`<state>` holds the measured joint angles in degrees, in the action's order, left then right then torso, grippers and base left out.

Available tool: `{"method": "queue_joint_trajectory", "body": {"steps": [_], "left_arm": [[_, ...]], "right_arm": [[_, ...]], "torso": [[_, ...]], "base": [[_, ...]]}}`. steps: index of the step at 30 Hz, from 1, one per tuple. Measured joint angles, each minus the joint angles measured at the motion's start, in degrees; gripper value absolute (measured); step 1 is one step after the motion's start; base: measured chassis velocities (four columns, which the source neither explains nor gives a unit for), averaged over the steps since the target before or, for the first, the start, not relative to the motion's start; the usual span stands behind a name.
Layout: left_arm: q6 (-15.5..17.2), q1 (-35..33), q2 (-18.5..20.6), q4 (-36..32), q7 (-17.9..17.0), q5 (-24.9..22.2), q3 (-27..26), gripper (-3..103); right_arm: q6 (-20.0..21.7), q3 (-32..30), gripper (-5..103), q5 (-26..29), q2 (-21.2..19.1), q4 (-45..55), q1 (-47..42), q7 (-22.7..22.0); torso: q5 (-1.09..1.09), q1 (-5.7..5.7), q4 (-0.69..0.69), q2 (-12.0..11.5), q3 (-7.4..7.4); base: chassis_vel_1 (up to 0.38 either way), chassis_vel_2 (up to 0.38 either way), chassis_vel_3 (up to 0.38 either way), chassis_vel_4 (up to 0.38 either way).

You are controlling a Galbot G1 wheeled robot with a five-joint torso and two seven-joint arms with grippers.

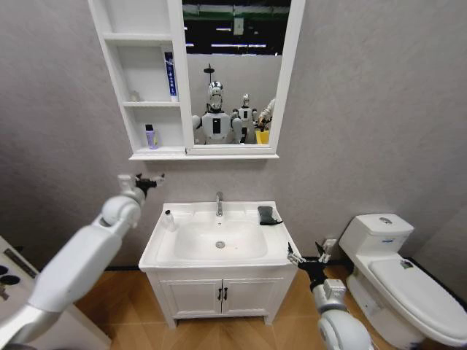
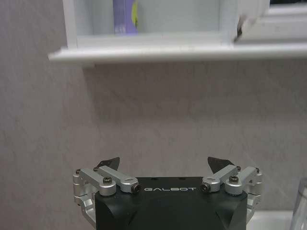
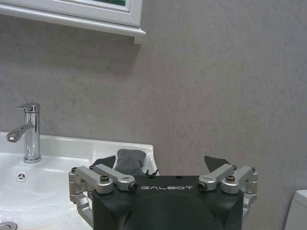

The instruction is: Move facial cleanser and shampoo from washbasin to cabinet, then wipe washbasin with towel.

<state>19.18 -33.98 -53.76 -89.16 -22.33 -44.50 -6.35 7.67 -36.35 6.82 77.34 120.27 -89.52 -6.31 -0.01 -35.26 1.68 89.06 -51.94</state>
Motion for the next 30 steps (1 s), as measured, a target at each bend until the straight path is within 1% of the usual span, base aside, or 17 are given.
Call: {"method": "queue_joint_trajectory", "body": {"steps": [1, 2, 3, 4, 5, 6, 7, 8, 9, 10, 12, 18, 25, 26, 28, 29, 30], "left_arm": [[0.0, 0.0, 0.0, 0.0, 0.0, 0.0, 0.0, 100], [0.76, -1.37, -2.49, 3.03, 0.44, 1.47, 0.12, 100], [1.08, -1.87, -3.77, 5.48, 0.83, 2.95, 0.32, 100], [1.08, -1.87, -3.77, 5.48, 0.83, 2.95, 0.32, 100], [1.05, -2.02, -4.33, 6.85, 1.06, 3.94, 0.34, 100], [-0.4, -2.35, -6.46, 12.47, 2.69, 8.53, 0.0, 100], [-0.4, -2.35, -6.46, 12.47, 2.69, 8.53, 0.0, 100], [-1.29, -2.58, -7.21, 14.88, 2.83, 10.28, -0.44, 100], [-1.77, -3.02, -7.78, 16.7, 3.2, 11.32, -0.66, 100], [-1.77, -3.02, -7.78, 16.7, 3.2, 11.32, -0.66, 100], [-2.61, -3.3, -8.83, 19.1, 3.93, 12.83, -0.78, 100], [-2.65, -1.83, -10.27, 21.43, 4.71, 12.83, 0.19, 100], [-2.73, -0.34, -12.1, 24.25, 4.48, 13.01, 0.38, 100], [-2.88, 0.07, -12.54, 25.07, 4.54, 13.13, 0.31, 102], [-3.42, 0.78, -13.24, 26.3, 4.56, 13.47, 0.24, 95], [-3.42, 0.78, -13.24, 26.3, 4.56, 13.47, 0.24, 95], [-3.75, 1.24, -13.73, 27.1, 4.66, 13.73, 0.16, 90]], "right_arm": [[0.0, 0.0, 100, 0.0, 0.0, 0.0, 0.0, 0.0], [-0.25, -0.47, 100, -0.02, -0.02, 0.37, -0.83, 0.02], [-0.42, -0.65, 100, -0.03, 0.0, 0.53, -1.29, 0.02], [-0.42, -0.65, 100, -0.03, 0.0, 0.53, -1.29, 0.02], [-0.54, -0.7, 100, -0.06, 0.06, 0.6, -1.51, 0.02], [-1.01, -0.81, 100, -0.32, 0.42, 0.63, -2.19, 0.06], [-1.01, -0.81, 100, -0.32, 0.42, 0.63, -2.19, 0.06], [-1.28, -0.83, 100, -0.47, 0.66, 0.64, -2.43, 0.07], [-1.43, -0.84, 100, -0.57, 0.83, 0.51, -2.66, 0.09], [-1.43, -0.84, 100, -0.57, 0.83, 0.51, -2.66, 0.09], [-1.63, -0.88, 100, -0.69, 0.97, 0.22, -2.62, 0.1], [-1.81, -0.96, 100, -0.88, 1.04, 0.04, -2.49, 0.05], [-2.37, -1.6, 100, -1.25, 1.03, -0.14, -2.87, -0.15], [-2.48, -1.76, 100, -1.26, 0.93, -0.17, -2.98, -0.18], [-2.53, -1.89, 100, -1.26, 0.83, -0.18, -3.1, -0.22], [-2.53, -1.89, 100, -1.26, 0.83, -0.18, -3.1, -0.22], [-2.54, -1.9, 100, -1.28, 0.83, -0.18, -3.11, -0.26]], "torso": [[0.0, 0.0, 0.0, 0.0, 0.0], [0.01, 0.0, -0.01, 0.0, 0.0], [0.02, 0.0, -0.03, 0.0, 0.0], [0.02, 0.0, -0.03, 0.0, 0.0], [0.02, 0.0, -0.02, 0.0, 0.0], [0.0, 0.0, -0.05, 0.0, 0.0], [0.0, 0.0, -0.05, 0.0, 0.0], [0.03, 0.0, -0.02, 0.0, 0.0], [0.02, 0.0, -0.05, -0.01, 0.0], [0.02, 0.0, -0.05, -0.01, 0.0], [0.02, 0.0, -0.05, 0.0, 0.0], [0.03, 0.0, -0.03, 0.0, 0.0], [0.02, 0.0, -0.03, -0.01, 0.0], [0.01, 0.0, -0.03, 0.0, 0.0], [0.02, 0.0, -0.04, 0.0, 0.0], [0.02, 0.0, -0.04, 0.0, 0.0], [0.02, 0.0, -0.04, 0.0, 0.0]], "base": [[0.0, 0.0, 0.0, 0.0], [0.0, 0.0, 0.0, 0.0], [0.0, 0.0, 0.0, 0.0], [0.0, 0.0, 0.0, 0.0], [0.0, 0.0, 0.0, 0.0], [0.0, 0.0, 0.0, 0.0], [0.0, 0.0, 0.0, 0.0], [0.0, 0.0, 0.0, 0.0], [0.0, 0.0, 0.0, 0.0], [0.0, 0.0, 0.0, 0.0], [0.0, 0.0, 0.0, 0.0], [0.0, 0.0, 0.0, 0.0], [0.0, 0.0, 0.0, 0.0], [0.0, 0.0, 0.0, 0.0], [0.0, 0.0, 0.0, 0.0], [0.0, 0.0, 0.0, 0.0], [0.0, 0.0, 0.0, 0.0]]}}
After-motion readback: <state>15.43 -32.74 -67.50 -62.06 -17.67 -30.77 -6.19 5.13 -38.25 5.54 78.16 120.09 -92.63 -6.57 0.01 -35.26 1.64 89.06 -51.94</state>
